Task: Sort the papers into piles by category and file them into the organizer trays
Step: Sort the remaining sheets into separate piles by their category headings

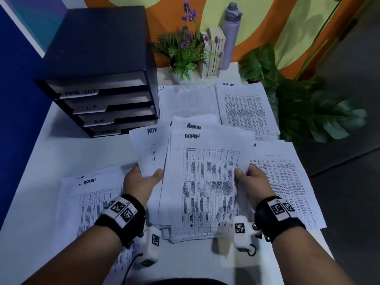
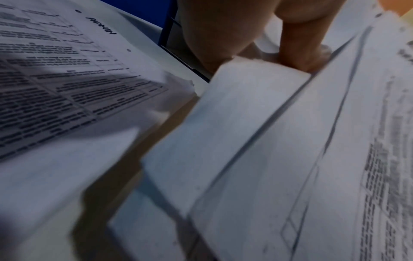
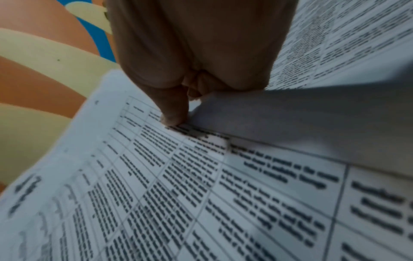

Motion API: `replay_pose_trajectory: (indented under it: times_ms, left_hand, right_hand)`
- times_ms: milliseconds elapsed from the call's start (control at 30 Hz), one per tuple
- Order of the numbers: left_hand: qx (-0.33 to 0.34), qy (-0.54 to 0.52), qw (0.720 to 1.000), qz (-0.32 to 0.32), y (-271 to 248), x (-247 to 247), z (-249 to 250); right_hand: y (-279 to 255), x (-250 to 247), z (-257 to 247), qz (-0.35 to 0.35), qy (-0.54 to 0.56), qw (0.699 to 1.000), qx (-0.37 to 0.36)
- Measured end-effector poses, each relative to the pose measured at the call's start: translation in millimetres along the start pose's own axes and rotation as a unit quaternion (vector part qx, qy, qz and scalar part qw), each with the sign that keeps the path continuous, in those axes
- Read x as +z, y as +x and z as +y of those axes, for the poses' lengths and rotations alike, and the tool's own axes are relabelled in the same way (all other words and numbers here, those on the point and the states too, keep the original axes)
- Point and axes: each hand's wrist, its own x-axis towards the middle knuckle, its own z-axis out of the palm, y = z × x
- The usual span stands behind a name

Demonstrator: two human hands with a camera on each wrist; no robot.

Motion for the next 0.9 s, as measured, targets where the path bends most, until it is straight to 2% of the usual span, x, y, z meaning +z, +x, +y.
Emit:
replay_pose_trajectory:
  times_ms: [167, 333, 433, 533, 600, 667, 700, 767, 800, 900]
  left_hand:
    - [0.0, -0.012, 1.0, -0.003, 2, -1, 3]
    - [0.017, -0.004, 1.0, -0.015, 1, 8, 6]
    - [-0.053, -0.075, 0.993, -0.08, -9, 24, 15]
    - [-0.13, -0.137, 0.974, -0.127, -14, 40, 20]
    - [-0.096, -0.108, 0.975, -0.17, -14, 50, 16]
    - [-0.007, 0.021, 0.979, -0.202, -19, 56, 9]
    - [0.038, 0.091, 0.971, -0.22, -20, 59, 3]
    - [0.104, 0.219, 0.935, -0.259, -22, 64, -13]
    - [0.13, 0.277, 0.909, -0.283, -24, 66, -19]
    - [0.153, 0.465, 0.805, -0.334, -26, 71, -35]
  right_hand:
    - [-6, -7, -2, -0.014, 0.041, 0.999, -0.033]
    - [-14, -4, -10, -0.059, 0.102, 0.991, -0.056]
    - [-18, 1, -15, -0.083, 0.077, 0.991, -0.066]
    - [-23, 2, -31, -0.043, 0.043, 0.994, -0.09]
    - [-21, -12, -44, 0.008, 0.07, 0.992, -0.104]
    - [-15, -38, -53, 0.045, 0.068, 0.991, -0.106]
    - [-12, -55, -55, 0.064, 0.064, 0.991, -0.101]
    - [-6, -89, -57, 0.087, 0.046, 0.991, -0.091]
    - [-4, -104, -57, 0.094, 0.036, 0.992, -0.081]
    - [7, -137, -47, 0.16, -0.019, 0.987, -0.023]
